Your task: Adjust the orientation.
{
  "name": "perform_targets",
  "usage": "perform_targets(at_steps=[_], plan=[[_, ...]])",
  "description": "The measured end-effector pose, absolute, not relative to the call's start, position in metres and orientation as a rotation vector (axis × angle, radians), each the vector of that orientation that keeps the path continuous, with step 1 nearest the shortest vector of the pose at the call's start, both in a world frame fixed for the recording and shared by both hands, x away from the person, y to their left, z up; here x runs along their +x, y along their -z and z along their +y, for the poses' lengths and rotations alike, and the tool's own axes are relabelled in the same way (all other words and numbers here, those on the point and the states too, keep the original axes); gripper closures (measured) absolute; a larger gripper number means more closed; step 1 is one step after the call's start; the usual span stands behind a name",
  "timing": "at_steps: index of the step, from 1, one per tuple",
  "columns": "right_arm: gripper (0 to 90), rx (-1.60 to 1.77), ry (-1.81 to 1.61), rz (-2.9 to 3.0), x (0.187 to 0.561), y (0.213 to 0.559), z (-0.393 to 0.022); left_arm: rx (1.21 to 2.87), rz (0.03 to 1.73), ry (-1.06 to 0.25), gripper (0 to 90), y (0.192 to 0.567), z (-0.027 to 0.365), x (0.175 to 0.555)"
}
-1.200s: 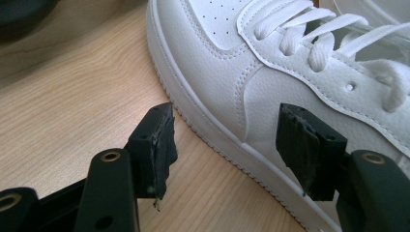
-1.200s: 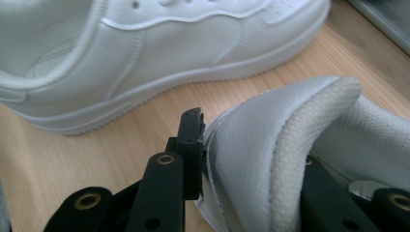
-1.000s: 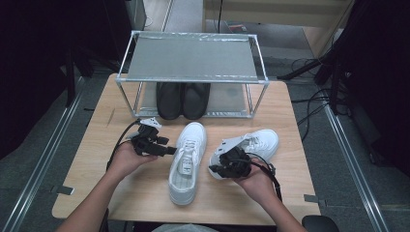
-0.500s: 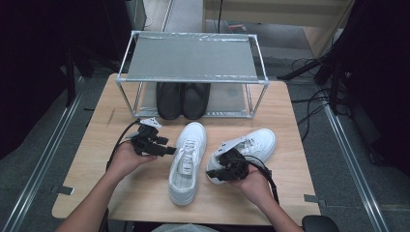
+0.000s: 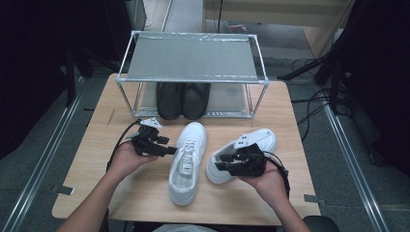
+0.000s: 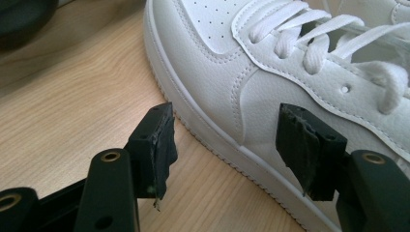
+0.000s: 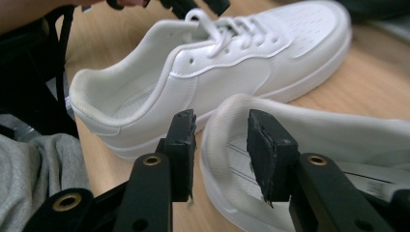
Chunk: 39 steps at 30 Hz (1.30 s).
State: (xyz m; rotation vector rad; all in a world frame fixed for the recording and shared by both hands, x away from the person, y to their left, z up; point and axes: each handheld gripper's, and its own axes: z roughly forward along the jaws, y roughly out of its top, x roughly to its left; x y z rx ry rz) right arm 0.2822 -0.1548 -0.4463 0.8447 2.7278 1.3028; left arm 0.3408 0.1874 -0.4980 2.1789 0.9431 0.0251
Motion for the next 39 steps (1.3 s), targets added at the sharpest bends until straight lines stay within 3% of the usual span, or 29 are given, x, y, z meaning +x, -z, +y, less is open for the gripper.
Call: perform_targets(at_steps=[6,15,19,25,30,39], plan=[[64.4,0.916,-1.326,2.618,0.291,0.438,-0.187,2.169,0.943,-0.026,39.7,0.497,0.189,0.340],[80.3,1.008,-1.323,2.530,0.301,0.440,-0.215,2.173,0.922,-0.037,39.8,0.497,0.187,0.339],[79.8,1.050,-1.314,2.468,0.307,0.445,-0.225,2.173,0.917,-0.038,39.8,0.496,0.187,0.339],[90.0,1.133,-1.282,2.403,0.315,0.455,-0.252,2.161,0.916,-0.037,39.8,0.495,0.187,0.338],[90.0,1.253,-1.298,2.362,0.322,0.466,-0.274,2.165,0.918,-0.053,39.8,0.495,0.188,0.338],[90.0,1.289,-1.210,2.400,0.325,0.480,-0.276,2.150,0.933,-0.053,39.9,0.494,0.191,0.340]])
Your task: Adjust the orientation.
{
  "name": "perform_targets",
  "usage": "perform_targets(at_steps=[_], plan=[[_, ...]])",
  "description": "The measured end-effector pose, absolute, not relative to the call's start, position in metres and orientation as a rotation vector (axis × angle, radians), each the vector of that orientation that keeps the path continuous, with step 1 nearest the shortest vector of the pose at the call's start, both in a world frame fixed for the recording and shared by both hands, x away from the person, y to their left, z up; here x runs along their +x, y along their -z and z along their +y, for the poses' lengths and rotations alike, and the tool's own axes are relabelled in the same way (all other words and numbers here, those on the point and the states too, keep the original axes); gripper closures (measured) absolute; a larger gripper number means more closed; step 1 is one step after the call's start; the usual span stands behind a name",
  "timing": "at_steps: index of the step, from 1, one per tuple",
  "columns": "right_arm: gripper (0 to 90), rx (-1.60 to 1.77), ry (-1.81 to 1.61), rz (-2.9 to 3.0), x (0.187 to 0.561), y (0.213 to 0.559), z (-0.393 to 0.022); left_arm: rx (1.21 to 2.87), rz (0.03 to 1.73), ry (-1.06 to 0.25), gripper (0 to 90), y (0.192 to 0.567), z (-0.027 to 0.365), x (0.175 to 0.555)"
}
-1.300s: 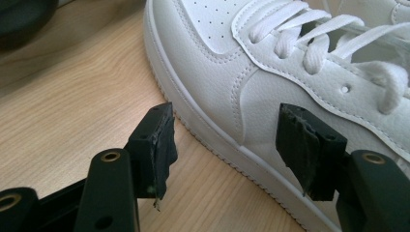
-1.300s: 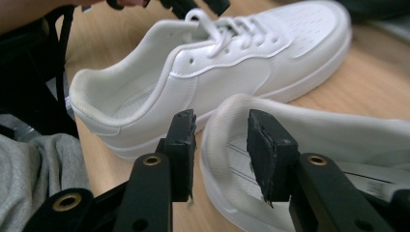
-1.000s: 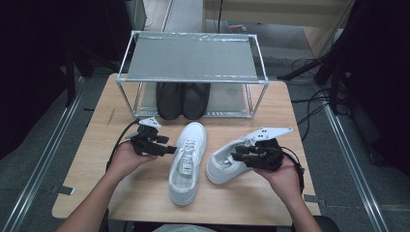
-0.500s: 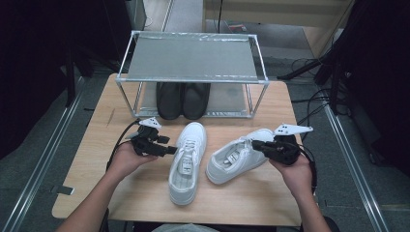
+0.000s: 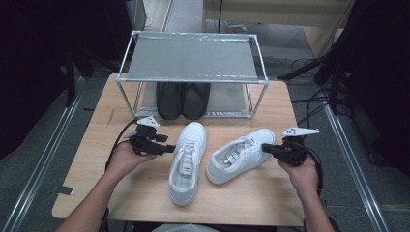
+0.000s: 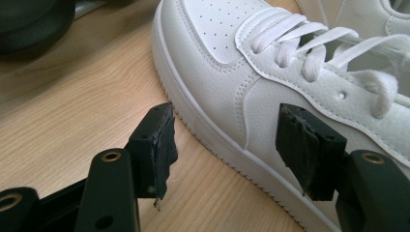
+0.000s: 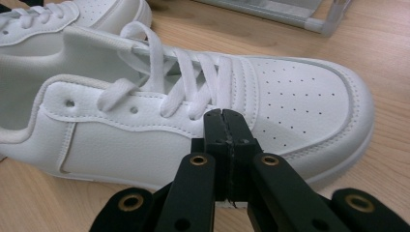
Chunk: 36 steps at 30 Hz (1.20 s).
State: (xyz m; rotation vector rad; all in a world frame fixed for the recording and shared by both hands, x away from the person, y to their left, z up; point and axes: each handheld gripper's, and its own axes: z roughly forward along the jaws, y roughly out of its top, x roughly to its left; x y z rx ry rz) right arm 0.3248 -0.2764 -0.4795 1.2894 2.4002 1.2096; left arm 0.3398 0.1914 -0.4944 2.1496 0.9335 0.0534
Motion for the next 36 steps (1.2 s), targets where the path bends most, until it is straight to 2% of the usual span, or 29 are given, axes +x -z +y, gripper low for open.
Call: perform_targets(at_steps=[7,36], plan=[[90.0,1.370,-1.169,2.364,0.329,0.483,-0.288,2.156,0.926,-0.050,39.8,0.495,0.190,0.339],[90.0,1.360,-1.107,2.406,0.358,0.489,-0.272,2.125,0.975,-0.080,39.3,0.496,0.206,0.319]])
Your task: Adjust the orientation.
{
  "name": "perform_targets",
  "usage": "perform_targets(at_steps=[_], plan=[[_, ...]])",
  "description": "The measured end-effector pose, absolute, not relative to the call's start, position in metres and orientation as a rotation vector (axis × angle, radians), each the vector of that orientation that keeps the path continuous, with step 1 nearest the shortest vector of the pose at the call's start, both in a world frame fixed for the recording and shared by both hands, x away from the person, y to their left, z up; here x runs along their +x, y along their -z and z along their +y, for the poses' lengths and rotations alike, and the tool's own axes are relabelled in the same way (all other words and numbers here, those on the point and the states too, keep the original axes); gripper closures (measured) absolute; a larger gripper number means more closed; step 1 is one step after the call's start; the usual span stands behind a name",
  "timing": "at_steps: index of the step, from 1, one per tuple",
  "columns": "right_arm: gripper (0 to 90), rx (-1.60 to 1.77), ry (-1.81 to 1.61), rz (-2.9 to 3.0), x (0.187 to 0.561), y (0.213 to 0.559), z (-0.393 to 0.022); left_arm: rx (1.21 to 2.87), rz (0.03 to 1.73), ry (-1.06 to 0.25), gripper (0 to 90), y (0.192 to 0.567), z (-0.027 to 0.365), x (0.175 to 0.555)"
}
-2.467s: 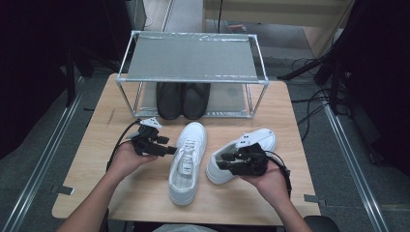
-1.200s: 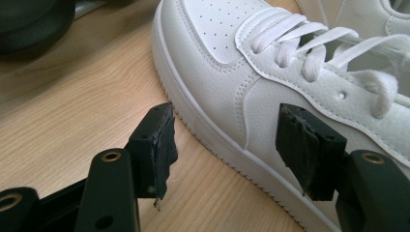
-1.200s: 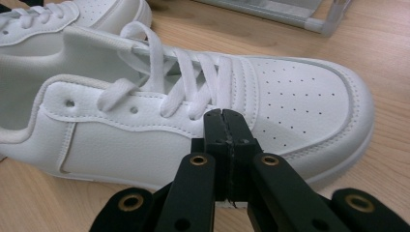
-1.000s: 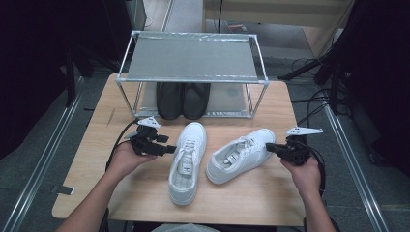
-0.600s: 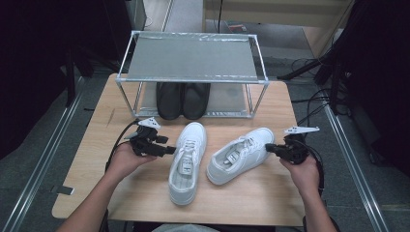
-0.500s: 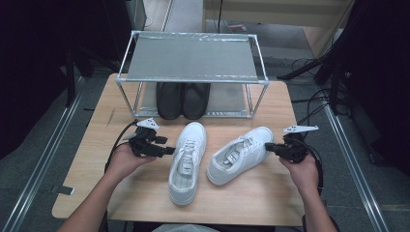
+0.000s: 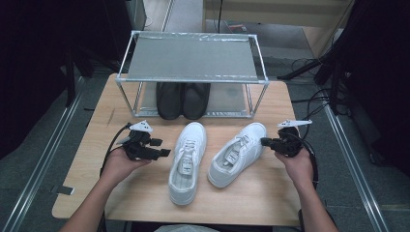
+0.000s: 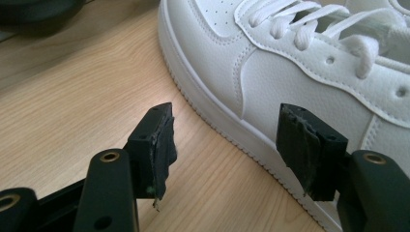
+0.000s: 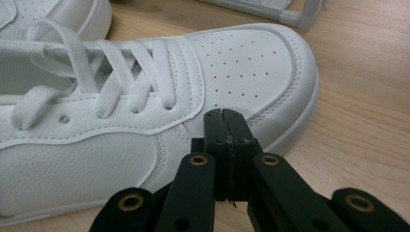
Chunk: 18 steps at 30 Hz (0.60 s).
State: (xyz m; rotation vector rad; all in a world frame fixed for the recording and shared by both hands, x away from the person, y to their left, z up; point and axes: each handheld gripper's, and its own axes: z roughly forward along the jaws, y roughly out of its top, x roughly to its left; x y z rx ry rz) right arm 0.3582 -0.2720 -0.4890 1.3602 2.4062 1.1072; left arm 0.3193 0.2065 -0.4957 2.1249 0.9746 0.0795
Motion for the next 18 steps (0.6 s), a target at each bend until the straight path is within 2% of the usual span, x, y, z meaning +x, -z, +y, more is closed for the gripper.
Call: perform_targets(at_steps=[18], plan=[[90.0,1.303,-1.096,2.432,0.376,0.489,-0.253,2.106,1.027,-0.099,38.8,0.498,0.222,0.305]])
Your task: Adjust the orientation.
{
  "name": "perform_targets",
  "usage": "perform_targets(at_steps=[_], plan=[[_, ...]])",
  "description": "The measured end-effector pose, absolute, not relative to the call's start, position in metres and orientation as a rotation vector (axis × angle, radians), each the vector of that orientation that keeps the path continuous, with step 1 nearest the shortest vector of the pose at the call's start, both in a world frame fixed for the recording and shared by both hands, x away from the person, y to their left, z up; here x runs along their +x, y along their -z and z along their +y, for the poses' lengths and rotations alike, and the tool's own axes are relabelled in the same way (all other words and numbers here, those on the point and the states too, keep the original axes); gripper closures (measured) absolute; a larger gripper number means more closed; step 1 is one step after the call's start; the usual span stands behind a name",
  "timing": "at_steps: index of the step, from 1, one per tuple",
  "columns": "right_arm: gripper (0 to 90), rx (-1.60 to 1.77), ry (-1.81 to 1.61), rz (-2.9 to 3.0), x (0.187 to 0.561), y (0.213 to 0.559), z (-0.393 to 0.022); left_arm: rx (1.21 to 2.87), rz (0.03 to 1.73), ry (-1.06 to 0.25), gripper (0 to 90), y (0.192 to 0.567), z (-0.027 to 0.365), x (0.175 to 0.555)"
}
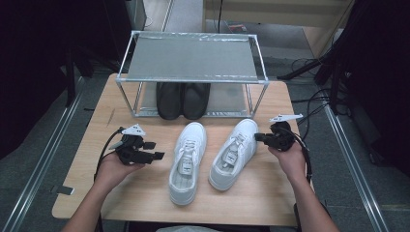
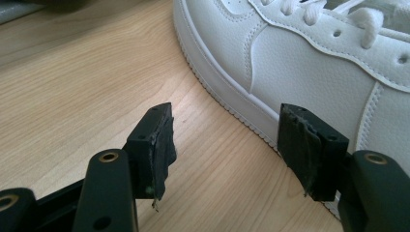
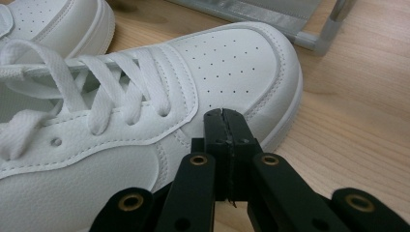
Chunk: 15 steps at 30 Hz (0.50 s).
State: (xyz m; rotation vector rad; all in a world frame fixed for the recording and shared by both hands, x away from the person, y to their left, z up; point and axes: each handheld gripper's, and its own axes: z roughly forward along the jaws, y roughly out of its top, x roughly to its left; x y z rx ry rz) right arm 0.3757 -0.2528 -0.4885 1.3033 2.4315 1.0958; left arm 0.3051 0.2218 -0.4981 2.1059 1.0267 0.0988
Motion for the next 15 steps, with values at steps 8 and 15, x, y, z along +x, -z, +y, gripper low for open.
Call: perform_targets(at_steps=[8,15], plan=[[90.0,1.269,-1.096,2.445,0.382,0.489,-0.242,2.097,1.042,-0.103,38.7,0.499,0.225,0.300],[90.0,1.234,-1.101,2.466,0.388,0.489,-0.232,2.094,1.050,-0.107,38.6,0.500,0.228,0.297]])
